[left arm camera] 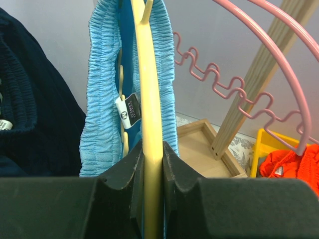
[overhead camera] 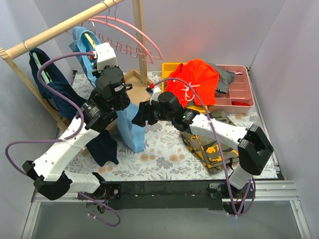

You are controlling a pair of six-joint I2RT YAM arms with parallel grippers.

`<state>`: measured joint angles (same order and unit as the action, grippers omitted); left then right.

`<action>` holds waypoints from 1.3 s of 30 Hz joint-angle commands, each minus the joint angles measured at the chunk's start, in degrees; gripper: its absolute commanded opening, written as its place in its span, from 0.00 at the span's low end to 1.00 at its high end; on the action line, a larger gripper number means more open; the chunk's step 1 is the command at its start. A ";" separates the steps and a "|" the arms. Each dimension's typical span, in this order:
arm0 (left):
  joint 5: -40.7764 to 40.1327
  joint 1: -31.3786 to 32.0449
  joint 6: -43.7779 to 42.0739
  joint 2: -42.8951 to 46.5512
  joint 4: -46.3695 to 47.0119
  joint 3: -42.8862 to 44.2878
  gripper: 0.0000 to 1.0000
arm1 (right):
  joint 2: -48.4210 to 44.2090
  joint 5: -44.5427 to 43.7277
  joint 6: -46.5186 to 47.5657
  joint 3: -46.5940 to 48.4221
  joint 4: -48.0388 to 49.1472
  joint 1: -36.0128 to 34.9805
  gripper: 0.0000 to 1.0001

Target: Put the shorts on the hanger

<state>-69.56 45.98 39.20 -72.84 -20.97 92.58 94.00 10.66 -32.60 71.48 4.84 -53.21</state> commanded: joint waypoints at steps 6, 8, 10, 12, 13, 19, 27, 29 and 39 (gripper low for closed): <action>-1.63 -2.73 1.75 2.35 2.43 1.91 0.00 | -3.38 -0.37 2.45 1.11 -2.64 -0.40 0.72; -2.07 -3.96 1.06 2.70 4.00 0.60 0.00 | -3.64 -0.46 2.72 1.11 -3.25 -0.49 0.72; 0.20 -6.23 2.97 3.66 2.88 0.06 0.00 | -3.91 -0.63 2.89 0.94 -3.61 -0.49 0.72; 1.53 -7.82 3.69 3.76 2.25 0.76 0.00 | -4.52 -0.99 2.98 0.68 -3.96 -0.58 0.72; 2.49 -9.31 3.69 3.58 2.08 1.11 0.00 | -4.61 -1.07 2.98 0.33 -4.05 -0.58 0.72; 6.10 -14.15 3.95 2.53 2.17 3.13 0.00 | -6.19 -2.39 3.25 -1.08 -4.58 -0.58 0.72; 13.38 -20.74 9.04 0.16 -1.44 5.51 0.00 | -7.16 -3.01 3.42 -2.75 -4.75 -0.67 0.72; 15.15 -22.50 10.54 -0.37 -3.28 5.95 0.00 | -7.51 -3.18 3.51 -2.84 -4.75 -0.67 0.72; 20.52 -23.30 14.59 1.03 -7.23 4.71 0.27 | -9.18 -3.89 5.00 -3.54 -7.83 -0.84 0.73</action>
<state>-51.27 23.59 52.23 -74.17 -27.83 95.15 88.07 7.53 -29.45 68.40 -3.07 -53.45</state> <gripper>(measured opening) 0.183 0.723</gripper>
